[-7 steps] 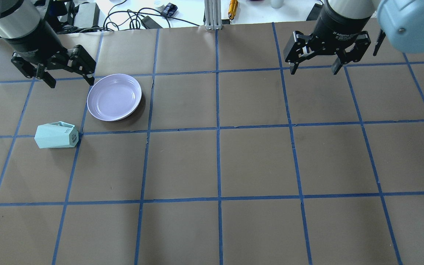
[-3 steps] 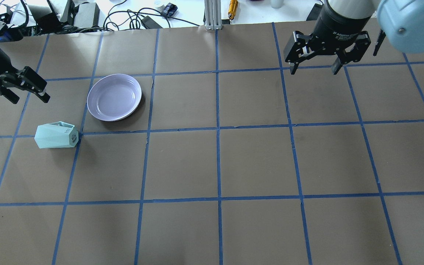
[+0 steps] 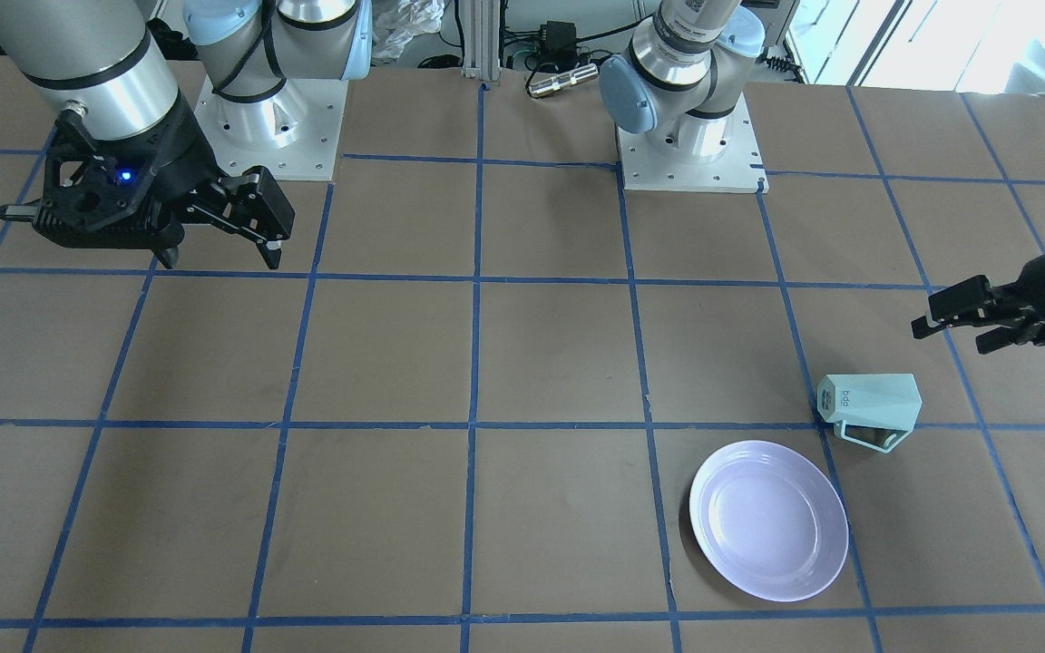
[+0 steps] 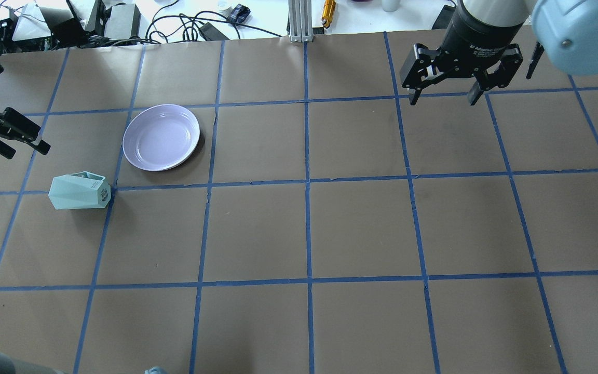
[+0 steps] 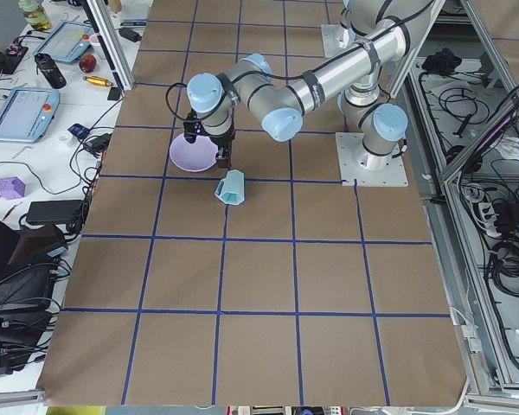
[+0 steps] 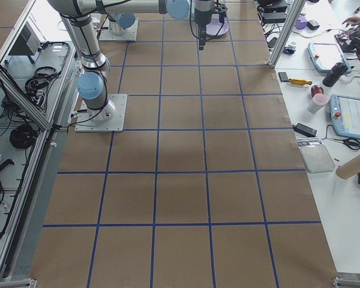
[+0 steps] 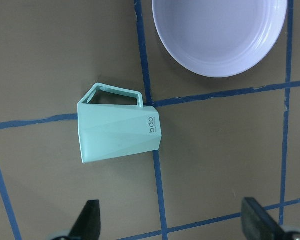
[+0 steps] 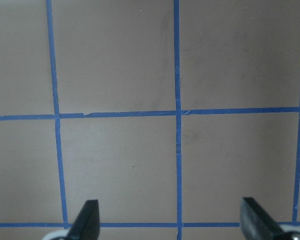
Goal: Flip cup and place on plate
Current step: 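Move the left gripper away from the plate and lower it beside the mint mug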
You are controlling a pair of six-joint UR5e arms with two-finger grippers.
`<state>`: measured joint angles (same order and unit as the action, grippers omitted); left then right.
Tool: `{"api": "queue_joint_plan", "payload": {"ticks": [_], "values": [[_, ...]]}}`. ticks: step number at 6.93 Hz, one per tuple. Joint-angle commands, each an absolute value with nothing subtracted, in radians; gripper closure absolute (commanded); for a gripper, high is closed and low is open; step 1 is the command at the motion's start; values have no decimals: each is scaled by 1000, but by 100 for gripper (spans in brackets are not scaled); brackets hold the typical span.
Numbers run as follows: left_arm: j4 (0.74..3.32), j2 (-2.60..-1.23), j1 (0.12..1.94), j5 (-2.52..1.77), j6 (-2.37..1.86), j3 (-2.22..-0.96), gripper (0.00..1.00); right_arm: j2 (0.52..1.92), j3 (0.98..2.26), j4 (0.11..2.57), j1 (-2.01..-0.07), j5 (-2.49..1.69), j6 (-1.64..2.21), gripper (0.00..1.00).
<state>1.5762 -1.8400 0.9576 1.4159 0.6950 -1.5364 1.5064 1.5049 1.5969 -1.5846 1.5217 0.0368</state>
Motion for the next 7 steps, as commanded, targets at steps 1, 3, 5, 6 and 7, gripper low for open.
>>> {"api": "queue_joint_plan", "payload": {"ticks": [1, 3, 5, 6, 7], "values": [[1595, -1893, 876, 1327, 748, -1536, 0, 1506, 1505, 1597, -1585, 1522, 37, 0], [1597, -1949, 815, 1263, 819, -1537, 0, 1506, 1505, 1597, -1585, 1522, 37, 0], [1597, -2014, 769, 1206, 897, -1537, 0, 1506, 1505, 1597, -1585, 1522, 37, 0], [1597, -2044, 759, 1178, 920, -1537, 0, 1506, 1505, 1597, -1585, 1522, 37, 0], [1598, -2072, 756, 1151, 952, -1537, 0, 1506, 1505, 1597, -1585, 1522, 37, 0]]}}
